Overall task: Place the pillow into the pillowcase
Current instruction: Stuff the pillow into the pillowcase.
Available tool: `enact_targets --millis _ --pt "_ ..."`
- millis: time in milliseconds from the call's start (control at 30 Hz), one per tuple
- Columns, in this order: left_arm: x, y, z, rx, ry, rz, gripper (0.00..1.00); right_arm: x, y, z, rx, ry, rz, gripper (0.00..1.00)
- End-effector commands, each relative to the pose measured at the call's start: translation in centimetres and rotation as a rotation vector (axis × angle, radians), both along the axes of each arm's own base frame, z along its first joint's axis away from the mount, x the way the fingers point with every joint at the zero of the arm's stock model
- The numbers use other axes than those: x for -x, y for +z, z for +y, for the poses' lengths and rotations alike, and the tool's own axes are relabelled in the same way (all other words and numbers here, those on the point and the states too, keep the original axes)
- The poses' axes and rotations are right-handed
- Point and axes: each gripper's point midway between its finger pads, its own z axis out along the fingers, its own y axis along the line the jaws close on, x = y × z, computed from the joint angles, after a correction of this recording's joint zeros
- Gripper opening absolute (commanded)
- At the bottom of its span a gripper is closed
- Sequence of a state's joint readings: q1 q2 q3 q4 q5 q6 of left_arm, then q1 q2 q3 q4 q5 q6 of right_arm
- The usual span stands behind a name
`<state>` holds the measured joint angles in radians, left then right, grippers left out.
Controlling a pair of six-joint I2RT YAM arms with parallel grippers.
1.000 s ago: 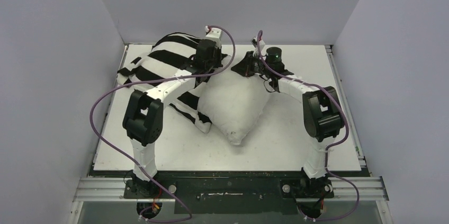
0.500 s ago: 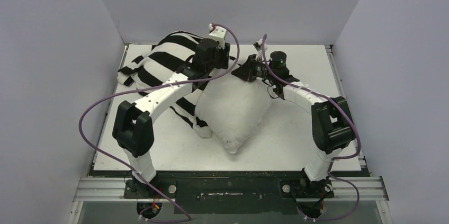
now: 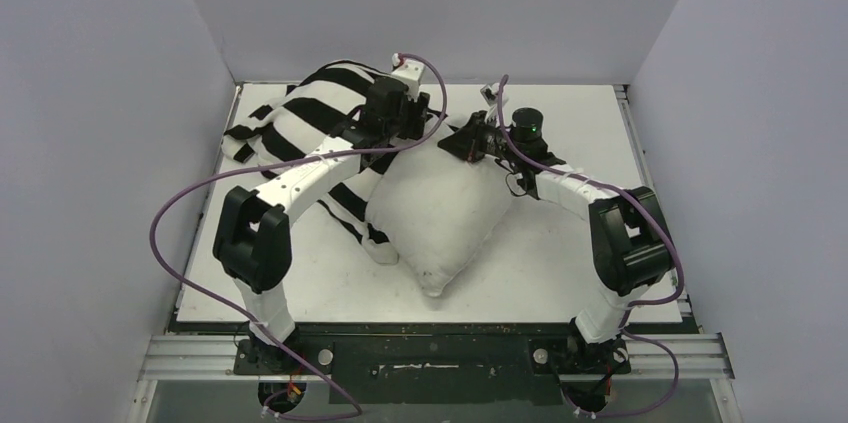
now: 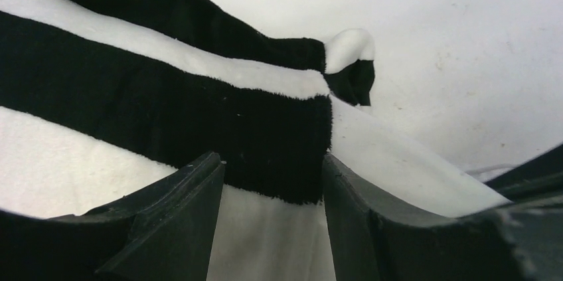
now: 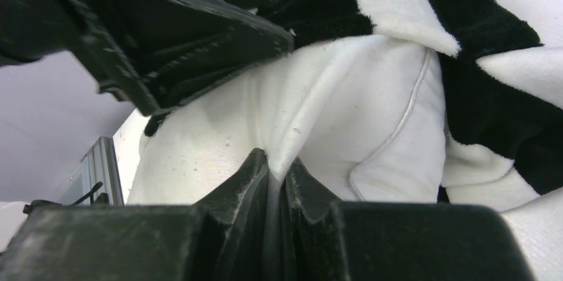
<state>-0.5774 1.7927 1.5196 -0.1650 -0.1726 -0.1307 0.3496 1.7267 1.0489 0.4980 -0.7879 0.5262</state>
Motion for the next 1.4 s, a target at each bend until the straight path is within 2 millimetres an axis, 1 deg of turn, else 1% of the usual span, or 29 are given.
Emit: enact_targets --millis 0,100,133,167,200,233,267,300,333,367,400,433,467,533,600,733,867,933,967,1000,1033,1067,1100,1133,1167,1233,1267,1300,1367 --pt "-1.6 -1.7 0.3 -0.049 0.009 0.004 0.54 1.2 5.2 1.3 -0.082 0.052 -0.144 0.00" --pt "-1.8 -2.7 -0.1 -0.052 -0.002 0.021 0.54 1.2 5.1 1.5 -0.096 0.041 -0.134 0.00" --pt "-1.7 -2.8 -0.1 -0.046 -0.003 0.020 0.51 1.3 5.1 1.5 -0.105 0.037 -0.132 0.00" --pt "-1.6 -2.8 -0.1 -0.034 -0.007 0.011 0.43 1.4 5.1 1.6 -0.114 0.035 -0.134 0.00" --pt "-1.5 -2.6 -0.2 -0.021 -0.011 0.002 0.30 1.5 5.1 1.7 -0.118 0.033 -0.134 0.00" --pt "-1.3 -2.2 -0.3 -0.008 -0.014 -0.007 0.19 1.6 5.0 1.8 -0.119 0.031 -0.130 0.00" --pt "-1.1 -1.4 -0.4 0.008 -0.020 -0.017 0.11 1.6 4.8 1.8 -0.118 0.021 -0.127 0.00" --pt "-0.8 -0.3 -0.7 0.029 -0.032 -0.032 0.06 1.6 4.6 1.7 -0.118 0.008 -0.122 0.00" --pt "-0.3 1.2 -1.2 0.068 -0.049 -0.053 0.04 1.6 4.4 1.8 -0.123 -0.003 -0.122 0.00" --pt "0.3 2.7 -1.8 0.122 -0.067 -0.069 0.02 1.7 4.3 2.0 -0.133 -0.011 -0.121 0.00" --pt "1.0 5.0 -2.7 0.202 -0.099 -0.110 0.01 1.7 4.3 2.2 -0.151 -0.021 -0.120 0.00" --pt "2.2 7.3 -3.5 0.280 -0.128 -0.135 0.00 1.5 4.3 2.3 -0.174 -0.040 -0.111 0.00" --pt "3.1 8.7 -4.1 0.343 -0.144 -0.143 0.00 1.5 4.5 2.4 -0.208 -0.056 -0.100 0.00" --pt "5.6 11.0 -6.5 0.456 -0.242 -0.149 0.00 1.1 4.7 2.4 -0.267 -0.100 -0.096 0.00" --pt "8.1 12.4 -9.0 0.519 -0.329 -0.129 0.00 0.1 4.6 1.9 -0.303 -0.174 -0.081 0.00" --pt "12.0 14.0 -12.3 0.632 -0.453 -0.073 0.00 -2.0 4.0 0.9 -0.332 -0.325 -0.062 0.00" --pt "15.4 14.4 -14.6 0.667 -0.520 -0.041 0.00 -3.1 4.1 -0.3 -0.375 -0.428 -0.049 0.00" --pt "16.8 14.9 -15.4 0.729 -0.535 -0.024 0.00 -3.8 3.9 -1.6 -0.401 -0.518 -0.039 0.00" --pt "17.7 14.5 -15.8 0.768 -0.546 -0.007 0.00 -4.1 3.8 -2.4 -0.419 -0.562 -0.037 0.00" --pt "18.5 14.8 -16.1 0.813 -0.556 -0.001 0.00 -4.5 3.8 -3.0 -0.434 -0.600 -0.036 0.00" --pt "19.2 14.4 -16.5 0.845 -0.555 0.020 0.00 -4.9 3.6 -3.4 -0.439 -0.638 -0.038 0.00" --pt "19.7 14.0 -16.8 0.870 -0.551 0.034 0.00 -5.4 2.9 -4.1 -0.432 -0.683 -0.029 0.00" --pt "19.9 13.2 -16.9 0.878 -0.535 0.049 0.00 -5.9 2.3 -4.7 -0.437 -0.724 -0.010 0.00" --pt "19.6 11.6 -16.9 0.865 -0.496 0.072 0.00 -6.1 1.9 -5.1 -0.449 -0.738 -0.004 0.00" --pt "18.9 9.6 -16.6 0.840 -0.445 0.098 0.00 -6.2 1.8 -5.3 -0.460 -0.726 -0.013 0.00" --pt "17.0 6.4 -15.4 0.788 -0.372 0.135 0.00 -5.9 1.5 -5.0 -0.437 -0.676 -0.033 0.00" --pt "16.1 5.4 -14.7 0.762 -0.352 0.138 0.00 -5.7 1.0 -5.1 -0.402 -0.676 -0.031 0.03" --pt "15.0 4.8 -14.0 0.740 -0.325 0.138 0.00 -5.5 0.5 -5.2 -0.359 -0.680 -0.027 0.11" --pt "13.0 4.8 -12.7 0.703 -0.299 0.119 0.02 -4.8 -0.1 -5.4 -0.293 -0.673 -0.032 0.21"
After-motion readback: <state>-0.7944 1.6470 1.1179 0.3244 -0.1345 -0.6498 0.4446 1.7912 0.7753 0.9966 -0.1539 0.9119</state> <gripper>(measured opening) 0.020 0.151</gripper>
